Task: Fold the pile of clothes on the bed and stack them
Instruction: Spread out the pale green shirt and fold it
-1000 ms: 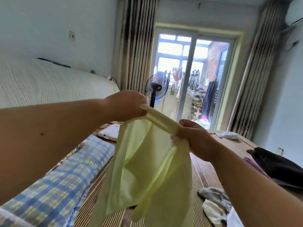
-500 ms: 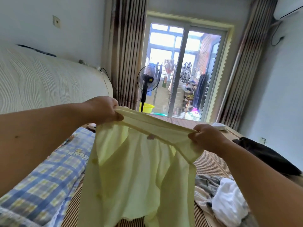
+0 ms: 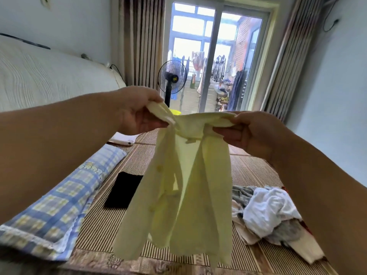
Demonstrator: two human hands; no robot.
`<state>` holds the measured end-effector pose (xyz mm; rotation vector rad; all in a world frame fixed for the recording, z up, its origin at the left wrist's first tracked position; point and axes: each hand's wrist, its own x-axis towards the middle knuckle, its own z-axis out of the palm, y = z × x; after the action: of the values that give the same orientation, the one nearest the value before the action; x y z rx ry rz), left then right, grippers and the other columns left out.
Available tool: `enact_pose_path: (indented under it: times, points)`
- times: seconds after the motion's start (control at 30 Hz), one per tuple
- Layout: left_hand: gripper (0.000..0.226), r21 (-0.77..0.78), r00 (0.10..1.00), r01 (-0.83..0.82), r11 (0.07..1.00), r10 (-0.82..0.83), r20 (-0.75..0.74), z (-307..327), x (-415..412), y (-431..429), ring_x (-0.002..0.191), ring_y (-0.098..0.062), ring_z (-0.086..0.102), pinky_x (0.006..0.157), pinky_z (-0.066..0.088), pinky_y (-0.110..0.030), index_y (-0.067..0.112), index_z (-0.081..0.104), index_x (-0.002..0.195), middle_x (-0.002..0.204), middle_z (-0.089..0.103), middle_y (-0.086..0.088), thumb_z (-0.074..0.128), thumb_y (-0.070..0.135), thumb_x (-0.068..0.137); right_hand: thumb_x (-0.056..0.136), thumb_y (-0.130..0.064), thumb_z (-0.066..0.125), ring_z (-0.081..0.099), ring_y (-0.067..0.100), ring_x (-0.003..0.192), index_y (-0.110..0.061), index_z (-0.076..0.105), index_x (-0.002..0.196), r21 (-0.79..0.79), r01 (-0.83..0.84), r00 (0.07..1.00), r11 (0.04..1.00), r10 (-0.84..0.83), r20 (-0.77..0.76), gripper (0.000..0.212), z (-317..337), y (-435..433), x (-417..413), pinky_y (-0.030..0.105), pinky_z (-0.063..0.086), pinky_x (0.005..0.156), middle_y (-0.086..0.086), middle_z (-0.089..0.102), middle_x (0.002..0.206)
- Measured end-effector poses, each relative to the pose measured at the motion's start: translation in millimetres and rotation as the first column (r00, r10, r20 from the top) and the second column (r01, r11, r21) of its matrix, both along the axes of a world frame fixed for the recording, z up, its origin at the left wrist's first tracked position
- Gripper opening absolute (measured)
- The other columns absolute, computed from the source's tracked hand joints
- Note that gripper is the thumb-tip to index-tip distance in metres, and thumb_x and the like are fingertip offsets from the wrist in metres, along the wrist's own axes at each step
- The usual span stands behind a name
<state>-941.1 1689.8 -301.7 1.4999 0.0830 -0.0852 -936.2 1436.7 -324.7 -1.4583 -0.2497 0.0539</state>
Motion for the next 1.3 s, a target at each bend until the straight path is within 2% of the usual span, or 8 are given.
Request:
enact_pose_path:
  times: [0.27,0.4,0.57,0.7,0.8,0.93,1.13,1.3]
  points:
    - [0.028,0.299,0.997,0.080,0.951,-0.072,-0.037,-39.7,57.2,-35.0,0.058,-0.024,0.068,0.051,0.043,-0.020,0.016,0.057,0.080,0.066,0.066,-0.005,0.048,0.036,0.097,0.084,0.002,0.050,0.062,0.016,0.092,-0.017,0.072,0.101,-0.289,0.045,0.999,0.956,-0.042,0.017,0.034,-42.1,7.2,44.3,0.048,0.029,0.093,0.006,0.065,0.096]
    - [0.028,0.498,0.997,0.076,0.864,-0.053,-0.060,-113.0,118.1,-44.6,0.066,-0.025,0.062,0.054,0.043,-0.023,0.014,0.063,0.087,0.079,0.065,-0.006,0.055,0.040,0.095,0.080,0.010,0.046,0.062,0.013,0.063,-0.005,0.072,0.098,-0.438,0.043,0.999,0.898,-0.048,-0.002,0.035,-109.8,13.6,107.8,0.019,0.048,0.054,0.013,0.070,0.075]
    - [0.038,0.917,0.977,0.074,0.392,-0.212,0.012,-228.3,179.9,-53.5,0.100,-0.021,0.059,0.086,0.045,-0.029,0.022,0.062,0.124,0.122,0.064,-0.004,0.054,0.044,0.094,0.087,0.007,0.049,0.055,0.028,0.117,-0.014,0.025,0.151,-0.612,0.031,0.997,0.790,-0.067,-0.035,0.071,-222.7,29.0,188.8,0.036,0.044,0.099,0.015,0.053,0.133]
    - [0.052,0.966,0.895,0.258,0.011,-0.379,-0.235,-326.2,197.8,-55.7,0.136,-0.025,0.036,0.109,0.033,-0.040,0.016,0.041,0.142,0.148,0.040,-0.008,0.047,0.036,0.094,0.092,-0.024,0.052,0.059,0.026,0.102,-0.033,-0.015,0.150,-0.882,-0.034,0.998,0.470,-0.033,-0.056,0.090,-316.6,33.9,208.5,0.032,0.046,0.089,0.013,0.049,0.136]
    - [0.071,0.943,0.908,0.327,0.054,-0.293,-0.298,-374.9,200.2,-44.2,0.148,-0.024,-0.008,0.116,0.006,-0.053,0.029,0.006,0.154,0.162,-0.005,-0.001,0.028,0.058,0.093,0.092,-0.052,0.042,0.018,0.020,0.146,-0.033,-0.009,0.152,-0.947,-0.082,0.996,0.310,0.008,-0.083,0.081,-365.1,35.7,214.8,0.047,0.020,0.114,0.003,0.011,0.161]
    - [0.070,0.974,0.933,0.227,-0.014,-0.284,-0.222,-400.0,196.2,-36.4,0.146,-0.020,-0.019,0.115,-0.006,-0.051,0.038,-0.003,0.152,0.161,-0.014,0.006,0.016,0.065,0.090,0.094,-0.060,0.025,-0.015,0.009,0.146,-0.025,0.000,0.154,-0.993,-0.016,0.998,0.121,0.064,-0.008,0.074,-386.1,37.1,226.0,0.051,-0.002,0.116,-0.008,-0.008,0.162]
    - [0.076,0.913,0.908,0.362,0.189,-0.294,-0.299,-359.4,183.7,-42.0,0.148,-0.022,-0.006,0.115,0.005,-0.059,0.036,0.015,0.151,0.162,0.000,0.002,0.046,0.058,0.085,0.092,-0.033,0.059,0.042,0.020,0.133,-0.019,0.044,0.142,-0.758,0.048,0.995,0.650,-0.097,-0.020,0.054,-343.1,21.2,202.3,0.036,0.030,0.112,0.002,0.046,0.144]
    - [0.084,0.897,0.920,0.387,0.216,-0.150,-0.361,-347.3,125.5,-13.2,0.131,-0.030,0.038,0.109,0.035,-0.043,0.033,0.024,0.146,0.146,0.034,-0.008,0.052,0.064,0.073,0.080,-0.041,0.068,0.056,0.025,0.109,-0.017,0.049,0.129,-0.921,-0.021,0.933,0.389,-0.323,-0.158,0.057,-328.1,-10.0,134.6,0.029,0.045,0.084,0.008,0.057,0.122]
